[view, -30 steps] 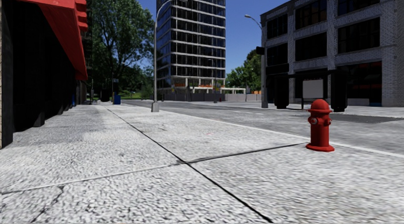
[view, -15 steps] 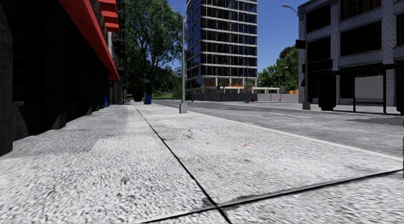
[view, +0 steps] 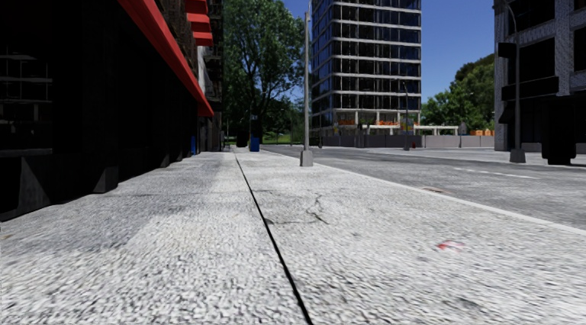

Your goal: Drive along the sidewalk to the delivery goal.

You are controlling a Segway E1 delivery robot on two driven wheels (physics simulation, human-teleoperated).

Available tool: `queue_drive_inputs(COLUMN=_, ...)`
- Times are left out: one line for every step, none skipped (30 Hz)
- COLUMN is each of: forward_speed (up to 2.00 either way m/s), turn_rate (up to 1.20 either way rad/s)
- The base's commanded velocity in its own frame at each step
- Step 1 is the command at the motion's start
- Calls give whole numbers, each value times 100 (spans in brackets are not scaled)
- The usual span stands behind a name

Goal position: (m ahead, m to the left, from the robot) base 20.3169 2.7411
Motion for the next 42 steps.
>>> queue_drive_inputs(forward_speed=200, turn_rate=43)
queue_drive_inputs(forward_speed=200, turn_rate=43)
queue_drive_inputs(forward_speed=200, turn_rate=43)
queue_drive_inputs(forward_speed=200, turn_rate=43)
queue_drive_inputs(forward_speed=200, turn_rate=43)
queue_drive_inputs(forward_speed=200, turn_rate=43)
queue_drive_inputs(forward_speed=200, turn_rate=43)
queue_drive_inputs(forward_speed=200, turn_rate=43)
queue_drive_inputs(forward_speed=200, turn_rate=43)
queue_drive_inputs(forward_speed=200, turn_rate=43)
queue_drive_inputs(forward_speed=200, turn_rate=43)
queue_drive_inputs(forward_speed=200, turn_rate=43)
queue_drive_inputs(forward_speed=200, turn_rate=43)
queue_drive_inputs(forward_speed=200, turn_rate=43)
queue_drive_inputs(forward_speed=200, turn_rate=43)
queue_drive_inputs(forward_speed=200, turn_rate=43)
queue_drive_inputs(forward_speed=200, turn_rate=43)
queue_drive_inputs(forward_speed=200, turn_rate=43)
queue_drive_inputs(forward_speed=200, turn_rate=43)
queue_drive_inputs(forward_speed=200, turn_rate=41)
queue_drive_inputs(forward_speed=200, turn_rate=35)
queue_drive_inputs(forward_speed=200, turn_rate=35)
queue_drive_inputs(forward_speed=200, turn_rate=0)
queue_drive_inputs(forward_speed=200, turn_rate=0)
queue_drive_inputs(forward_speed=200, turn_rate=0)
queue_drive_inputs(forward_speed=200, turn_rate=0)
queue_drive_inputs(forward_speed=200, turn_rate=0)
queue_drive_inputs(forward_speed=200, turn_rate=0)
queue_drive_inputs(forward_speed=200, turn_rate=0)
queue_drive_inputs(forward_speed=200, turn_rate=0)
queue_drive_inputs(forward_speed=200, turn_rate=0)
queue_drive_inputs(forward_speed=200, turn_rate=0)
queue_drive_inputs(forward_speed=200, turn_rate=0)
queue_drive_inputs(forward_speed=200, turn_rate=0)
queue_drive_inputs(forward_speed=200, turn_rate=0)
queue_drive_inputs(forward_speed=200, turn_rate=0)
queue_drive_inputs(forward_speed=200, turn_rate=0)
queue_drive_inputs(forward_speed=200, turn_rate=0)
queue_drive_inputs(forward_speed=200, turn_rate=0)
queue_drive_inputs(forward_speed=200, turn_rate=0)
queue_drive_inputs(forward_speed=200, turn_rate=0)
queue_drive_inputs(forward_speed=200, turn_rate=0)
